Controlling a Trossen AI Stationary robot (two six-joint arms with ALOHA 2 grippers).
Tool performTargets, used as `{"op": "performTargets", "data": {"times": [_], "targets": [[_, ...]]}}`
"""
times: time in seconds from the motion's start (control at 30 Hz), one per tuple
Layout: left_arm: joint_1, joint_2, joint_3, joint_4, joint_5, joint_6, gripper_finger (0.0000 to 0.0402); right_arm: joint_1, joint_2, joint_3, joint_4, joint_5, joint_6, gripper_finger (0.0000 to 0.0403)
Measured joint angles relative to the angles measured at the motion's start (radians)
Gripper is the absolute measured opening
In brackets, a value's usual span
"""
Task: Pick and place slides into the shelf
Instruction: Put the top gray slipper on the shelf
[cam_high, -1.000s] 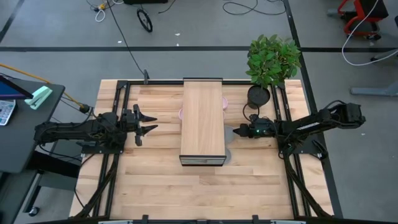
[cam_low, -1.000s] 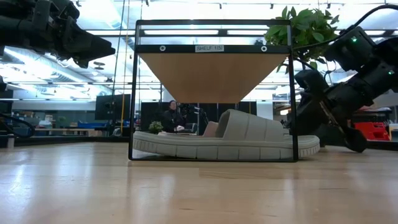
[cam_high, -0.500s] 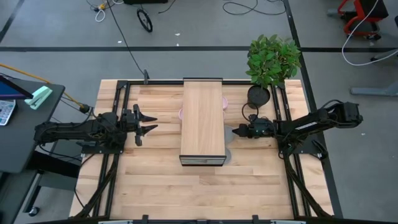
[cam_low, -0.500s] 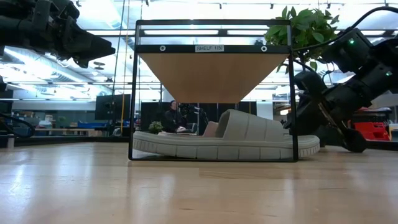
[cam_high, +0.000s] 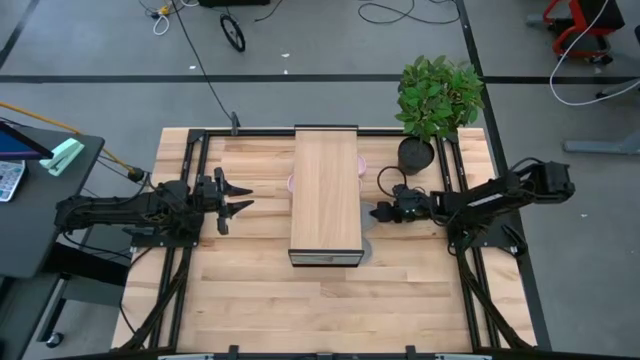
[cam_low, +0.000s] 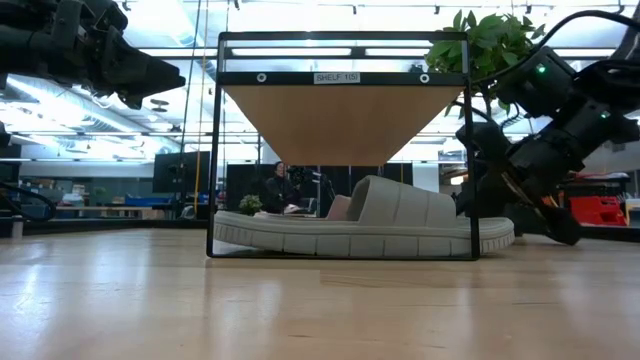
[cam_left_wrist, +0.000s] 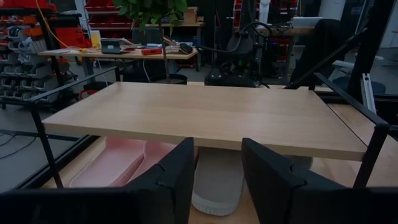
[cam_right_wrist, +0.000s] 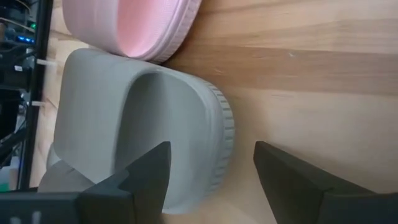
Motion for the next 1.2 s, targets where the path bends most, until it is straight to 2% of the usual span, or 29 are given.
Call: {"op": "performTargets", "data": {"times": [0.2,0.33,0.43,0.6,0.63,0.83,1.2], "targets": [[0.000,0.000,0.000,0.000,0.000,0.000,0.0145,0.000,0.027,0.029,-0.005,0.000,-0.034,0.0239],[0.000,0.000,0.000,0.000,0.000,0.000,0.0148,0.000,0.058,0.039,0.001,0.008,-0.045,0.0213],[0.000,0.000,0.000,0.000,0.000,0.000,0.0146,0.000,0.075,0.041,0.001,0.019,-0.046,0.0165],[0.000,0.000,0.000,0.000,0.000,0.000,0.0138,0.000,0.078,0.041,-0.002,0.032,-0.063,0.0042],[0.000,0.000,0.000,0.000,0.000,0.000,0.0136,0.000,0.078,0.041,-0.004,0.034,-0.072,0.0027],[0.000,0.000,0.000,-0.003,0.000,-0.001,0.0134,0.000,0.054,0.040,-0.043,0.024,-0.065,0.0026],[0.000,0.000,0.000,-0.024,0.000,-0.003,0.0134,0.000,-0.119,0.036,-0.223,0.022,-0.077,0.0025]]}}
